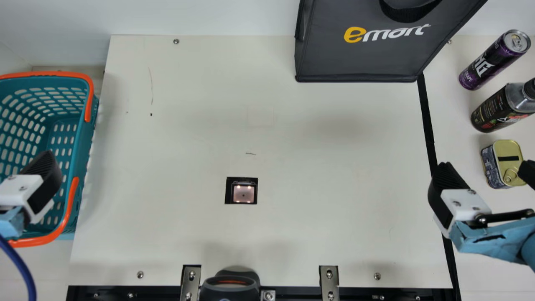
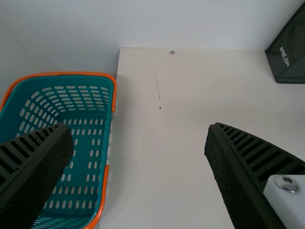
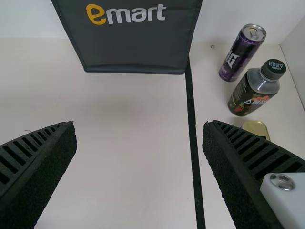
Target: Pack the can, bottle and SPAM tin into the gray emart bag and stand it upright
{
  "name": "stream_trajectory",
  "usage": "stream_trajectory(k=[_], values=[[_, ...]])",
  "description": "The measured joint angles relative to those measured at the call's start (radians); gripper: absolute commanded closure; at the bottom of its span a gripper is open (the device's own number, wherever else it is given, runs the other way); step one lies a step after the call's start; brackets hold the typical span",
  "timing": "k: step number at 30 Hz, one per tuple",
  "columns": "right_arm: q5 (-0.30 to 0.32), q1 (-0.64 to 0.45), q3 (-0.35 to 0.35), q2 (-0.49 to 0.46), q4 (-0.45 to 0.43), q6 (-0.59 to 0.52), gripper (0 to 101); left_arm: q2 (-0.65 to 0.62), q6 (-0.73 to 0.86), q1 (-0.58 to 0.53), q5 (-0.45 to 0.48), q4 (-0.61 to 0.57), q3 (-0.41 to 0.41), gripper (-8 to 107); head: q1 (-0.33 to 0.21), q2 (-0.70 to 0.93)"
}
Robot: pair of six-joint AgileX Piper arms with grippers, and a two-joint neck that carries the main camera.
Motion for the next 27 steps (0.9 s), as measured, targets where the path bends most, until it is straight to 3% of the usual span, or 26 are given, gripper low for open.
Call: stream_trajectory(k=[4,16,27], values=[[0.0,0.0,0.0,0.0,0.0,0.0,6,0.0,0.0,0.0,0.0,0.0,0.0,9,-0.029,-0.048],[0.0,0.0,0.0,0.0,0.0,0.0,6,0.0,0.0,0.0,0.0,0.0,0.0,9,-0.295,-0.31],[0.0,0.0,0.0,0.0,0.0,0.0,6,0.0,0.0,0.0,0.0,0.0,0.0,9,-0.299,-0.319]])
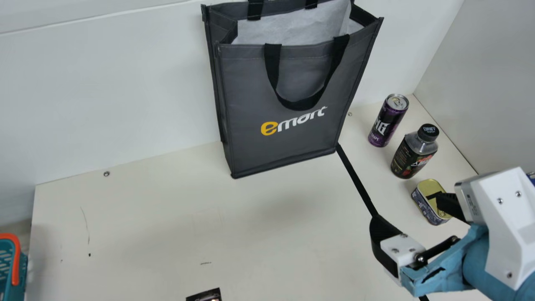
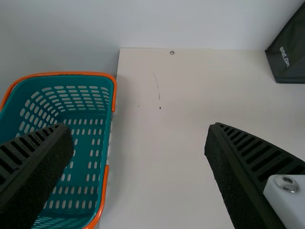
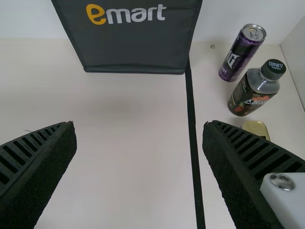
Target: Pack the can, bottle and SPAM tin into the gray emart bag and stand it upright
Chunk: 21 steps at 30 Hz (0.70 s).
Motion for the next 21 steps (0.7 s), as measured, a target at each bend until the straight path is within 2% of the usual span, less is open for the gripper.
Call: stream_trajectory(k=[21], values=[[-0.001,0.0,-0.001,0.001,0.0,0.0,6,0.0,0.0,0.0,0.0,0.0,0.0,9,0.0,0.002]])
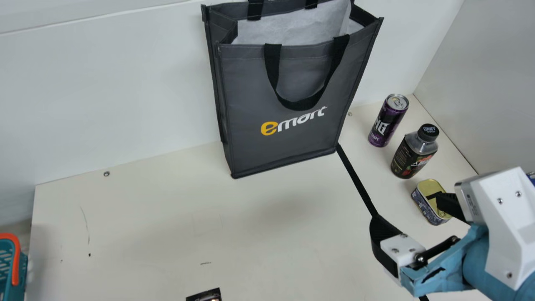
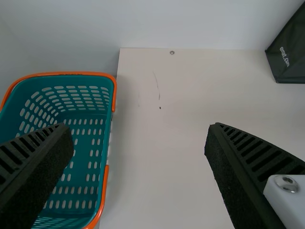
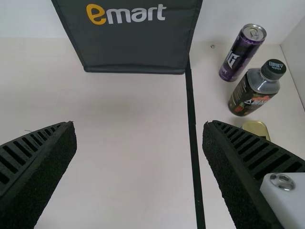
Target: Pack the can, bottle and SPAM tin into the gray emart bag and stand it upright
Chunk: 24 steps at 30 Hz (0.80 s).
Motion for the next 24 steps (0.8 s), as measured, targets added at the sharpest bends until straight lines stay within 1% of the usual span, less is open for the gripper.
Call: stream_trajectory(k=[10,24], values=[[-0.009,0.005,-0.043,0.038,-0.007,-0.006,6,0.0,0.0,0.0,0.0,0.0,0.0,9,0.0,-0.002],[-0.003,-0.004,-0.172,0.128,-0.011,-0.059,6,0.0,0.0,0.0,0.0,0.0,0.0,9,0.0,-0.002]])
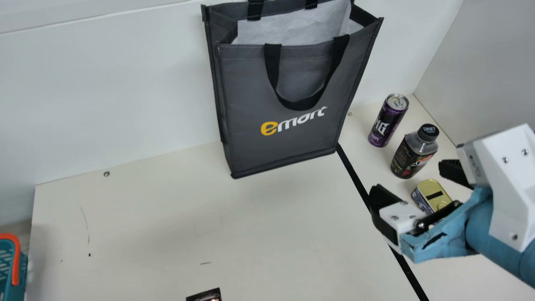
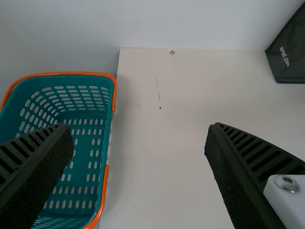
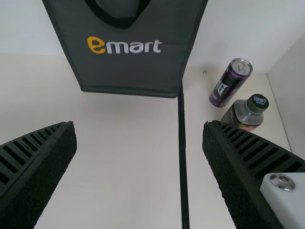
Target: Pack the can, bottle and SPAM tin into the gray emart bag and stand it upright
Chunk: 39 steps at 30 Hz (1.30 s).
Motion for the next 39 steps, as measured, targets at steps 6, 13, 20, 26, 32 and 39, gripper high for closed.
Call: stream_trajectory(k=[6,13,20,26,32,39], values=[[0.006,0.001,-0.067,0.044,-0.007,-0.028,6,0.0,0.0,0.0,0.0,0.0,0.0,9,0.0,0.002],[0.012,0.003,-0.142,0.097,-0.007,-0.068,6,0.0,0.0,0.0,0.0,0.0,0.0,9,0.0,0.0],[0.011,-0.009,-0.21,0.15,0.01,-0.111,6,0.0,0.0,0.0,0.0,0.0,0.0,9,0.0,0.0],[0.011,-0.036,-0.272,0.199,0.035,-0.165,6,0.0,0.0,0.0,0.0,0.0,0.0,9,0.0,0.002],[0.012,-0.07,-0.334,0.249,0.066,-0.228,6,0.0,0.0,0.0,0.0,0.0,0.0,9,0.0,0.002],[0.01,-0.097,-0.407,0.309,0.1,-0.293,6,0.0,0.0,0.0,0.0,0.0,0.0,9,0.0,0.002]])
